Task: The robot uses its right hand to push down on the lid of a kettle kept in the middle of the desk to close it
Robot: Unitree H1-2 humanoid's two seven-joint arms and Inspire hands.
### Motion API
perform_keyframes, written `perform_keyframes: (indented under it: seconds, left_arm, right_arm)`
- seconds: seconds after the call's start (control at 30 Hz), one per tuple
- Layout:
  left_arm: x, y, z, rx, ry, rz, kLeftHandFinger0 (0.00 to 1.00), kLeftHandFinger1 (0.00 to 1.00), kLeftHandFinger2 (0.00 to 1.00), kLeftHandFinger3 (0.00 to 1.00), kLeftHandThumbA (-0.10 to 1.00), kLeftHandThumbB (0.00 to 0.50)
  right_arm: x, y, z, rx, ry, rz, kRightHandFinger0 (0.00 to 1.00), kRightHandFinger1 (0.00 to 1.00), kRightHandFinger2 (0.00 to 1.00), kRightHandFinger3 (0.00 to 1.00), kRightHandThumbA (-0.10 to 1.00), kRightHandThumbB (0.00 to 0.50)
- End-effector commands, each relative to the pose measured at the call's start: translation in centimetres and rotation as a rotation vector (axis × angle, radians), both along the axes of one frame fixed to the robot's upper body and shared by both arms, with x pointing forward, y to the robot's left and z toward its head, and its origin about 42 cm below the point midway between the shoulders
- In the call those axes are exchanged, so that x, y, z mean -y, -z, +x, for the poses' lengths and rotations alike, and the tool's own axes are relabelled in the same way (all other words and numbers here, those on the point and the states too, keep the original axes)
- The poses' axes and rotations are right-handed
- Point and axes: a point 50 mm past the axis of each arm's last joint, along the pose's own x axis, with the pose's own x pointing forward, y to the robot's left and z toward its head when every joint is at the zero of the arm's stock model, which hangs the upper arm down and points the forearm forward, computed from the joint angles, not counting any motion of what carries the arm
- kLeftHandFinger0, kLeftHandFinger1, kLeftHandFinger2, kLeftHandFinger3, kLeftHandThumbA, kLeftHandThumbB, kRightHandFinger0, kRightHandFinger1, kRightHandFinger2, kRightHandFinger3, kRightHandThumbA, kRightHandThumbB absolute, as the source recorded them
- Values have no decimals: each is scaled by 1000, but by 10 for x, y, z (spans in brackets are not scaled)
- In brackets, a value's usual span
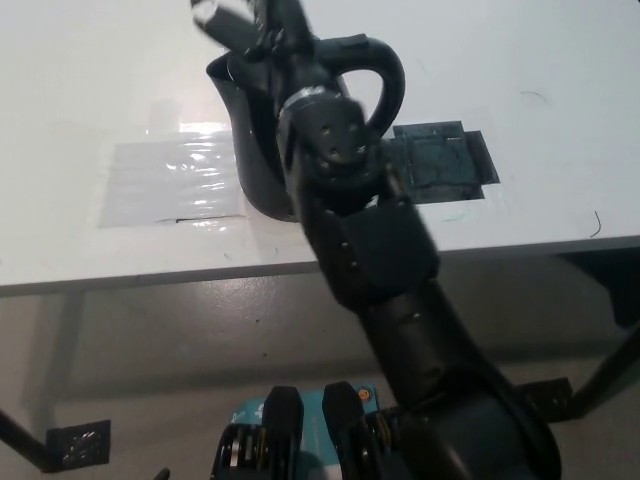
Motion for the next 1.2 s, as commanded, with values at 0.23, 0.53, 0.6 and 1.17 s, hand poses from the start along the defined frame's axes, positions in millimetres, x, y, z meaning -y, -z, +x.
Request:
perform_keyframes:
  seconds: [0.23,0.53,0.6,1.17]
  left_arm:
    - [-32,-11,-5,12,-49,32,1000,1000,1000,1000,1000,144]
    - [-42,-12,-16,22,-76,40,1000,1000,1000,1000,1000,131]
    - [-46,-15,-15,24,-83,43,1000,1000,1000,1000,1000,127]
    - [-54,-25,-1,89,-135,27,1000,1000,1000,1000,1000,102]
  right_arm:
    - [114,-95,-113,490,-42,32,1000,1000,1000,1000,473,89]
    - [175,-24,-176,503,-46,14,1000,1000,1000,1000,376,30]
    - [207,22,-212,421,12,-28,1000,1000,1000,1000,438,88]
    - [266,195,-309,56,232,-272,951,1000,1000,1000,540,92]
